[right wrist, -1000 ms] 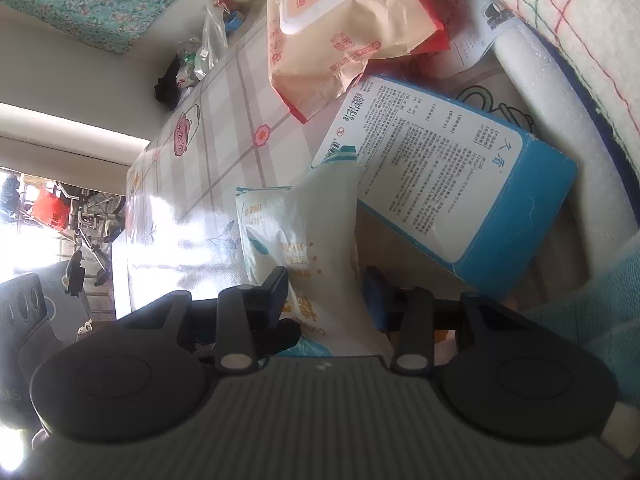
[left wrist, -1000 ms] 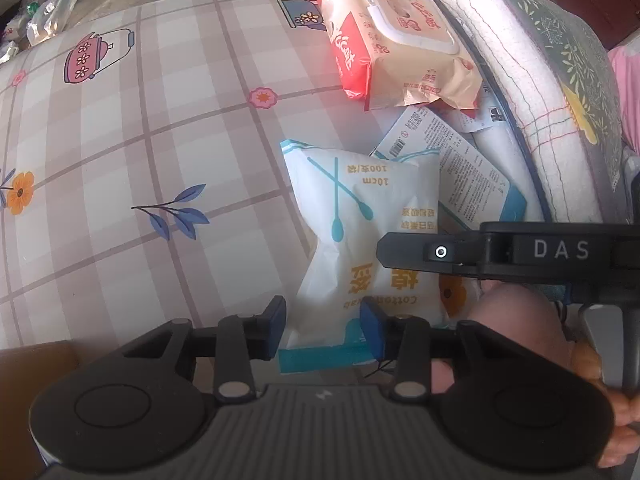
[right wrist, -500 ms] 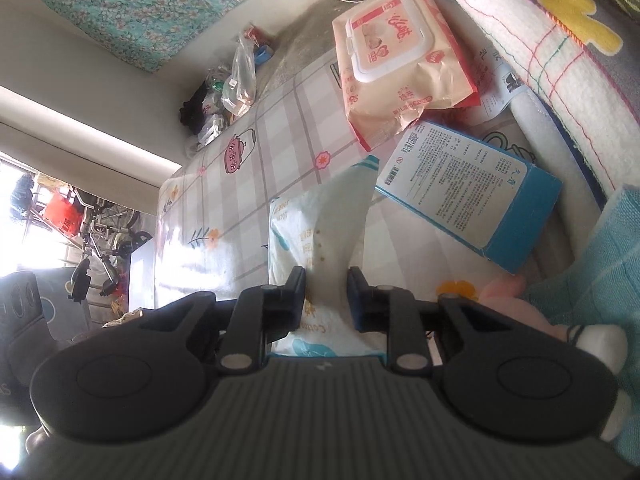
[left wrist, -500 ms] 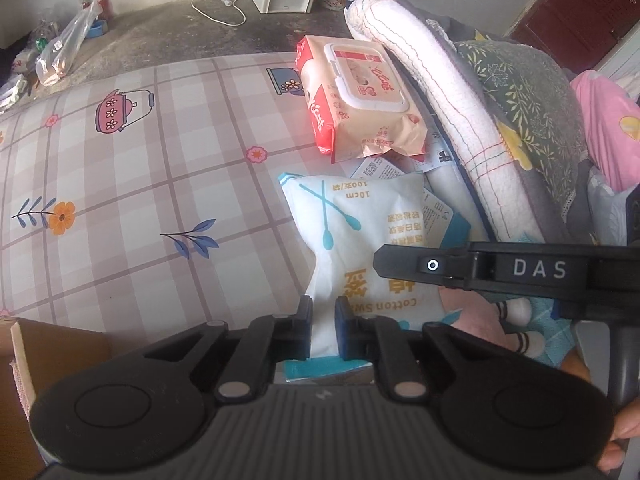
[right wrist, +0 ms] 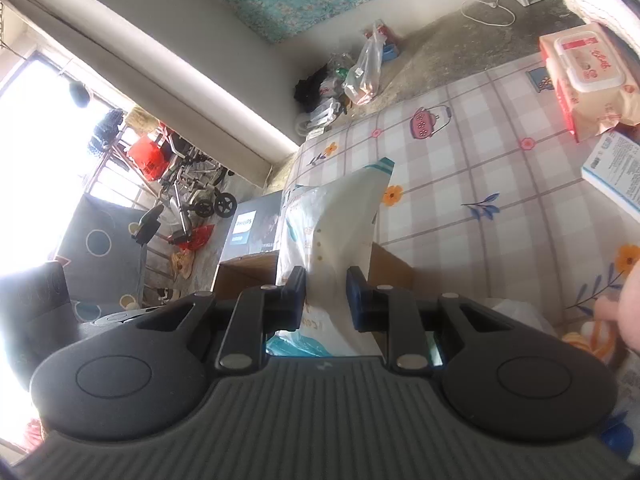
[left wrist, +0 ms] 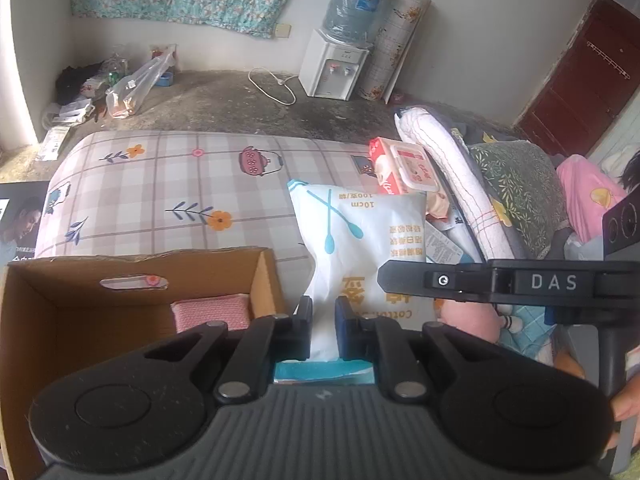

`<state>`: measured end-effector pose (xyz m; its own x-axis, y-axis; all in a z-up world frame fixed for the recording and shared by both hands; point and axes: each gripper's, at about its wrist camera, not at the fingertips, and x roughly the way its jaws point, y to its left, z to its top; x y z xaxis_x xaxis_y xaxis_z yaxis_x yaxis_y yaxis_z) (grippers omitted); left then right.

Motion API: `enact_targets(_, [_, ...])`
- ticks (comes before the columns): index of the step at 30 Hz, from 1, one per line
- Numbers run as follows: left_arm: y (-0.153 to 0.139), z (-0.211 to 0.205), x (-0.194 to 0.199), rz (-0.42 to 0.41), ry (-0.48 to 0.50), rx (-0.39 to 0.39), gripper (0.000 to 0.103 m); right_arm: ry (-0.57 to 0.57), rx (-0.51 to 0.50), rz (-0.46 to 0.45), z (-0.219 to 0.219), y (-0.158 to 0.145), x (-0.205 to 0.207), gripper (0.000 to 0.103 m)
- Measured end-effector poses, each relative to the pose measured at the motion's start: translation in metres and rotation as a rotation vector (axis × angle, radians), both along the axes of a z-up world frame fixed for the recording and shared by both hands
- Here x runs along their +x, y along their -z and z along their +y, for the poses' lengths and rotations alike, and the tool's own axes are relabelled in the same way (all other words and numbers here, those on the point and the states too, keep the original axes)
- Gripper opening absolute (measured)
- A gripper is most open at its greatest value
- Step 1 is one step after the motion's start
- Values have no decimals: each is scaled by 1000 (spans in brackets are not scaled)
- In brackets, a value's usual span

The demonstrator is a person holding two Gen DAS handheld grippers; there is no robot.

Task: Organize soft objects
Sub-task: 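Carry the cotton swab bag with the left tool into the box and release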

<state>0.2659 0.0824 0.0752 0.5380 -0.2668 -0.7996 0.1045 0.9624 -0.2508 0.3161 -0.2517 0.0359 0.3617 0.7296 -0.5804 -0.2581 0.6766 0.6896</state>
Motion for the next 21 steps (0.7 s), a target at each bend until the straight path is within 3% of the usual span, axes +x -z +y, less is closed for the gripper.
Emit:
enact_targets(5, [17, 61, -27, 33, -103, 22, 12, -118, -28, 37, 82, 7, -14, 21])
enact_targets(11, [55, 120, -32, 136, -186, 52, 12, -219, -119, 71, 170, 29, -27, 22])
enact_targets(15, [80, 137, -17, 186, -217, 55, 11, -224, -159, 99, 202, 55, -17, 23])
enact_targets(19, [103, 136, 2, 202, -221, 149, 11, -215, -217, 122, 220, 83, -2, 23])
enact_targets(21, [113, 138, 8, 235, -228, 140, 11, -195, -231, 141, 219, 92, 4, 23])
